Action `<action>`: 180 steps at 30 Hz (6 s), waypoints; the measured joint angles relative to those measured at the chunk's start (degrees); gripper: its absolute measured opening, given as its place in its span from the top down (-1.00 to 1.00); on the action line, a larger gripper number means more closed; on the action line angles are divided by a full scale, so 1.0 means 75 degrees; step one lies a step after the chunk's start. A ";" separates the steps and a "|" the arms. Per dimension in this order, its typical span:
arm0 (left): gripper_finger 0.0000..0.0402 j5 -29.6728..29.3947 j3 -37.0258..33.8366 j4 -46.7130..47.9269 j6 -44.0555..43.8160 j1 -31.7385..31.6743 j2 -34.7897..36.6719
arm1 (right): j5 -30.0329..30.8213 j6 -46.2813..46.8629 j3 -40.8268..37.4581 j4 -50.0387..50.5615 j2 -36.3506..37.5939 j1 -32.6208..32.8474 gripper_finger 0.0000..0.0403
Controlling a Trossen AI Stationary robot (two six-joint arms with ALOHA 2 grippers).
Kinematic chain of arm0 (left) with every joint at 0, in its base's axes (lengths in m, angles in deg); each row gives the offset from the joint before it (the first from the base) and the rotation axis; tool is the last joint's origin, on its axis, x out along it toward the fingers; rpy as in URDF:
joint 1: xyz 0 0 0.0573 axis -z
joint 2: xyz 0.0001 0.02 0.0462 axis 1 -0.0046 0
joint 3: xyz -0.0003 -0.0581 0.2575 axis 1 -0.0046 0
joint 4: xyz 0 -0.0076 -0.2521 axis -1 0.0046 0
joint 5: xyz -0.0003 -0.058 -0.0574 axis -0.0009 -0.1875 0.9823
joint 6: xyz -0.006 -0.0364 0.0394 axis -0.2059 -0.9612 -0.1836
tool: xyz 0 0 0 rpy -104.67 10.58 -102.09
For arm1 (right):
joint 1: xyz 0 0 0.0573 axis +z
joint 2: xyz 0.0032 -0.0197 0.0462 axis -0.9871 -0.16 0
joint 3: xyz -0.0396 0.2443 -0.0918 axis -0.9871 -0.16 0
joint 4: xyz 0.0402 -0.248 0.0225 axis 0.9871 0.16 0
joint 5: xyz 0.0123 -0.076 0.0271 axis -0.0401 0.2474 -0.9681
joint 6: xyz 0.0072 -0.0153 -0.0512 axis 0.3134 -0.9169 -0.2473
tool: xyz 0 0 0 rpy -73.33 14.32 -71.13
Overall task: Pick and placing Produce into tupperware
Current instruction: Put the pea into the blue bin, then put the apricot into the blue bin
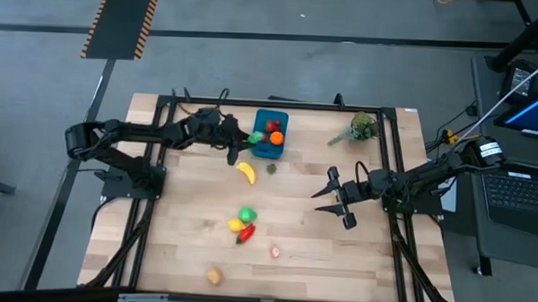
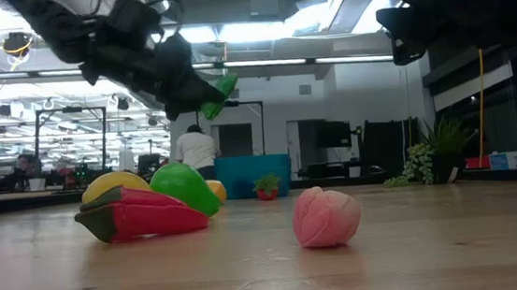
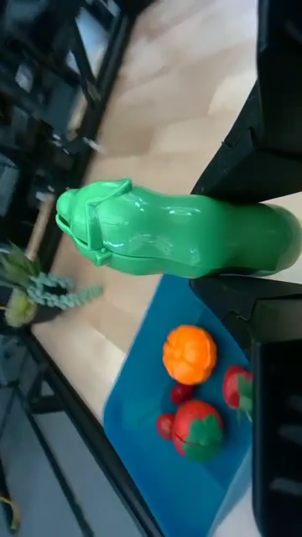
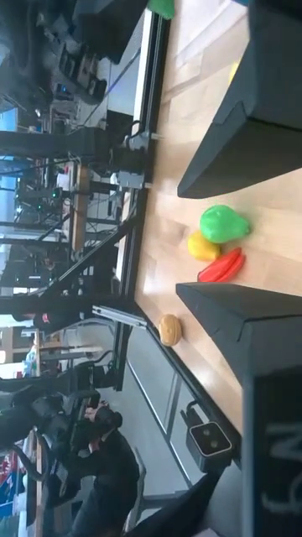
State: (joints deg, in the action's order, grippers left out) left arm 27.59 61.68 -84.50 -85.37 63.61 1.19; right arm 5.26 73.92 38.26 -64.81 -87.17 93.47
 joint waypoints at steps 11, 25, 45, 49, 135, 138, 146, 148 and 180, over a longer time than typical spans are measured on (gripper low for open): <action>0.44 -0.0210 0.2779 0.2132 -0.0599 -0.0921 -0.2150 | 0.0003 0.0242 0.0000 0.0070 0.0000 -0.0034 0.12; 0.44 -0.1656 0.6408 0.6341 -0.1549 -0.1214 -0.4520 | 0.0008 0.0199 0.0000 0.0256 0.0000 -0.0034 0.12; 0.43 -0.2125 0.7971 0.8378 -0.1860 -0.1076 -0.5686 | 0.0015 0.0181 0.0000 0.0588 0.0000 -0.0034 0.12; 0.36 -0.2124 0.7968 0.8376 -0.1739 -0.1079 -0.5663 | 0.0013 0.0182 0.0000 0.0621 0.0000 -0.0034 0.12; 0.60 -0.2211 -0.1685 0.0778 0.0329 0.4236 0.3430 | -0.0003 0.1150 0.1300 0.1105 -0.0052 0.0106 0.12; 0.63 -0.1997 -0.2103 0.0304 0.0317 0.4013 0.3422 | 0.0284 0.1232 0.1893 0.1950 -0.0288 0.0108 0.12; 0.72 -0.1936 -0.2279 0.0292 0.0367 0.3849 0.3418 | 0.0965 0.1227 0.3978 0.5425 -0.1379 0.0105 0.12; 0.75 -0.1668 -0.2285 0.0308 0.0458 0.3846 0.3418 | 0.1283 0.1385 0.4320 0.5974 -0.1734 0.0105 0.12; 0.93 -0.1664 -0.3141 -0.0219 0.0061 0.3849 0.3412 | 0.0860 0.3363 0.6919 0.8704 -0.3714 0.1384 0.12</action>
State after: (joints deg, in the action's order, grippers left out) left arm 15.11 38.12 -86.14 -84.91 92.48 26.78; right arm 11.71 99.14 90.16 0.47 -115.03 103.85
